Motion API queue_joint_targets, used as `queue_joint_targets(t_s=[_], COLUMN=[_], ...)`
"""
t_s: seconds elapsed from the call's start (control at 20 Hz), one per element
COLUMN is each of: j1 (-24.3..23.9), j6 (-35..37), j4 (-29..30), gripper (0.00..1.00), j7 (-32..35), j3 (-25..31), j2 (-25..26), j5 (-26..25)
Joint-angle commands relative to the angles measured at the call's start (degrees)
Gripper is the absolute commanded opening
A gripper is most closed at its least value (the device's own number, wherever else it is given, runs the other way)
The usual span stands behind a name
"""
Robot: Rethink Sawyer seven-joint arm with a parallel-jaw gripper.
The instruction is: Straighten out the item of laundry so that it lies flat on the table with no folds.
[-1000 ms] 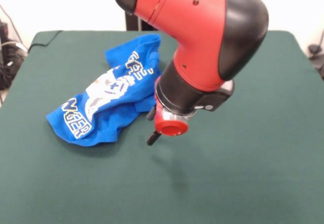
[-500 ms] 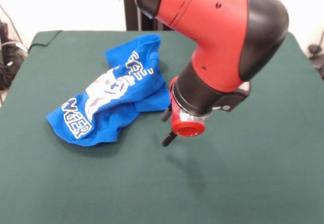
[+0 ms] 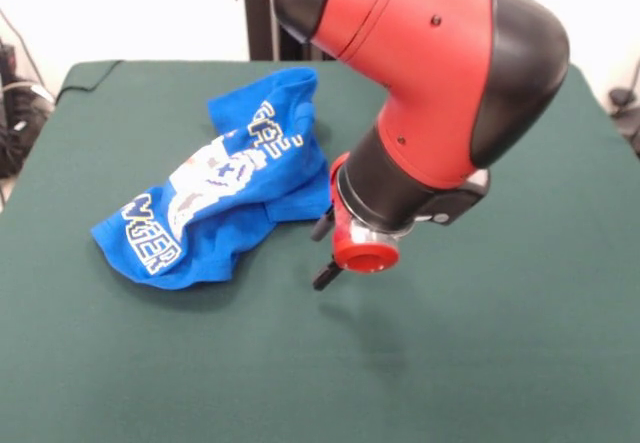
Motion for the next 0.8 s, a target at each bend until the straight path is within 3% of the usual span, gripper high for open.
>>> queue_joint_targets(t_s=[0.05, 0.4, 0.8], j1=[0.28, 0.75, -1.34], j6=[3.89, 6.15, 17.98], j4=[-3.52, -3.34, -7.73], gripper=[1.0, 1.0, 1.0], j7=[20.6, 20.23, 15.45], j3=[1.33, -0.26, -6.03], j2=[3.82, 2.86, 0.56], j5=[4.36, 4.51, 2.42])
